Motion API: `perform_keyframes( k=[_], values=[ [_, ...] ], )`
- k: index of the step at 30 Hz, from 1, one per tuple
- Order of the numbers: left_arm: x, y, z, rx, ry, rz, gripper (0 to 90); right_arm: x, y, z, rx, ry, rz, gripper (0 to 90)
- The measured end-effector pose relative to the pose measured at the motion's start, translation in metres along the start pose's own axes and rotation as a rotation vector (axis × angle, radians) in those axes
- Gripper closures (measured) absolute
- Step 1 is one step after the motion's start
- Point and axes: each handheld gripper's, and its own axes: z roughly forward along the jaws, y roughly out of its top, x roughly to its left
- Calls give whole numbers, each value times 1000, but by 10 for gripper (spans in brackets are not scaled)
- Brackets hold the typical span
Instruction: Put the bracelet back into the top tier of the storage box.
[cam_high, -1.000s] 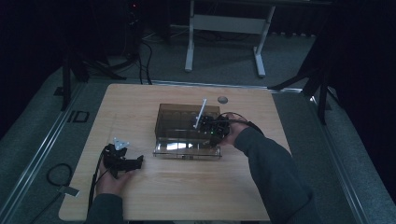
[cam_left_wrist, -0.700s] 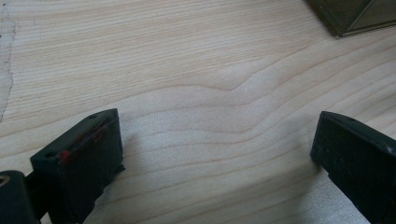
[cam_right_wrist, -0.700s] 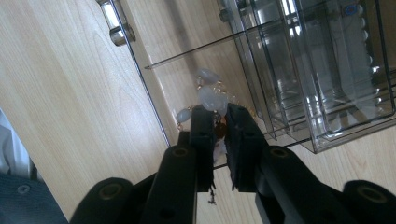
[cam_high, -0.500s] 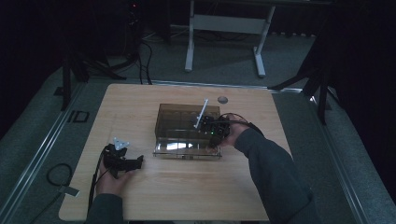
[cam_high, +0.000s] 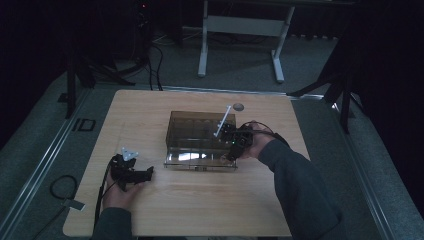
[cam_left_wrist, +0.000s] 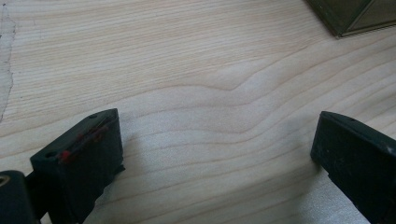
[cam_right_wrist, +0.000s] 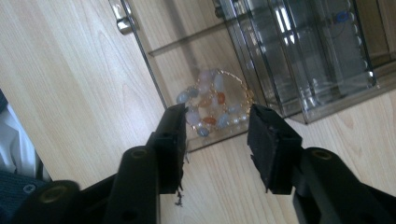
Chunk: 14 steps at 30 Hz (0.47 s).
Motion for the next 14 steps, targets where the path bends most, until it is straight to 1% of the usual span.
perform_keyframes(
  k=[2,4,7,9,10,11,14],
  values=[
    [0,0,0,0,0,0,23,-1,-4,-1,-6,0,4,528],
    [0,0,0,1,0,0,23,-2,-9,-2,-12,0,18,506],
    [0,0,0,0,0,-1,23,-4,-16,-2,-19,4,28,495],
    [0,0,0,1,0,0,23,-5,-21,-1,-21,6,45,489],
    [0,0,0,1,0,0,23,-5,-21,-1,-21,6,45,489],
    [0,0,0,0,-1,0,23,-7,-27,0,-25,10,61,483],
    [0,0,0,0,-1,0,23,-9,-35,1,-37,12,79,470]
  ],
)
